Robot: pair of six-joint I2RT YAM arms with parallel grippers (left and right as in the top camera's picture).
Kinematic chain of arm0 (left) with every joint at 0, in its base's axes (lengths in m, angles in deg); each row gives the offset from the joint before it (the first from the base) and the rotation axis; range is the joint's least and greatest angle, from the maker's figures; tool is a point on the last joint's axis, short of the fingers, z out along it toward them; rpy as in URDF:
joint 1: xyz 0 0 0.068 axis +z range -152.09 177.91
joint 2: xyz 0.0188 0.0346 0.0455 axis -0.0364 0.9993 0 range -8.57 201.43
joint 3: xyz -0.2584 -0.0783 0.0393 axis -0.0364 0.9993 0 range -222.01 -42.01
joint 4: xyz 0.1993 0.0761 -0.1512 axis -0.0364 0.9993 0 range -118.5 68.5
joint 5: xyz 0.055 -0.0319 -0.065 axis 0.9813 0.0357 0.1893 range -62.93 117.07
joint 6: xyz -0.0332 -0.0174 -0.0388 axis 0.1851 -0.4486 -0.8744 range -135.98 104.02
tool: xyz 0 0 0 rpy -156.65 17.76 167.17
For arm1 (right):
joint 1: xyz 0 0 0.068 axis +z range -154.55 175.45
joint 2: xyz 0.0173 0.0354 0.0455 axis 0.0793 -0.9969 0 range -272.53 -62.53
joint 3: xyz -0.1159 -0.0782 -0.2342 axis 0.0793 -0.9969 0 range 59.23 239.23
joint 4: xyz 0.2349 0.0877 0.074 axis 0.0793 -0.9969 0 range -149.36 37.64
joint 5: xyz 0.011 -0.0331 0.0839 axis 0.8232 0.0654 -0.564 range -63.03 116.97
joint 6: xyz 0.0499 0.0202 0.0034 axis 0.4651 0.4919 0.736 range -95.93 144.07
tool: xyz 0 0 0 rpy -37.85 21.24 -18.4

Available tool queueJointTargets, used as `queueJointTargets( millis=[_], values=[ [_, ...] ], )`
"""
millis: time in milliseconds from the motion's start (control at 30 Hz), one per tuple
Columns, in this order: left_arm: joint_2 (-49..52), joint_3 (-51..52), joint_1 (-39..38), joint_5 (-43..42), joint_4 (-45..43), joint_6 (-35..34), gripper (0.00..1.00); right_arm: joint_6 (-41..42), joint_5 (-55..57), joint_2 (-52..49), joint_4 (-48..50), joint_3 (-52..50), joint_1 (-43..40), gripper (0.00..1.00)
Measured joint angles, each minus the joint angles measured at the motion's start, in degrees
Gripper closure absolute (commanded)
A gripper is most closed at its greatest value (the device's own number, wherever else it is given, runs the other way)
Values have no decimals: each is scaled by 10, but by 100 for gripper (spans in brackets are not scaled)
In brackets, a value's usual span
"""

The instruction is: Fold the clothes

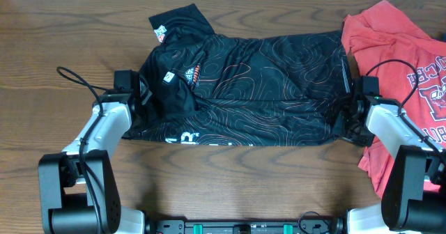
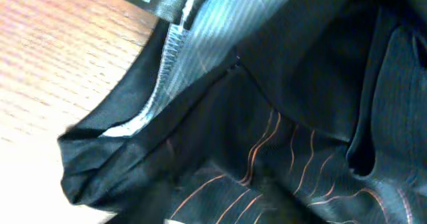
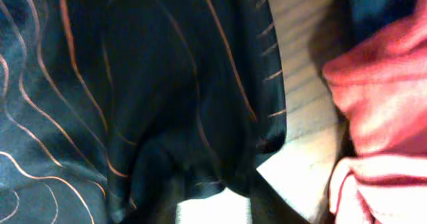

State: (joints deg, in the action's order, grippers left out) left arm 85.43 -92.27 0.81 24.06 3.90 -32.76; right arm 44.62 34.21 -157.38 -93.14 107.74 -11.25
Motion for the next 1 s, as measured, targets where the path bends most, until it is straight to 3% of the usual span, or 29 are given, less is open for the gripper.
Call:
queueJointTargets(
  millis=[133,233,533,1000],
  values=[
    [0,13,0,-2,-12,0,75,4,-2,0,-14,0,0,91],
    [0,26,0,-3,-22,-4,94,4,-2,0,-21,0,0,94],
    [0,29,6,0,-23,0,94,5,-2,-3,-59,0,0,99],
    [0,30,136,0,154,-43,94,40,-19,-4,-201,0,0,99]
  ],
)
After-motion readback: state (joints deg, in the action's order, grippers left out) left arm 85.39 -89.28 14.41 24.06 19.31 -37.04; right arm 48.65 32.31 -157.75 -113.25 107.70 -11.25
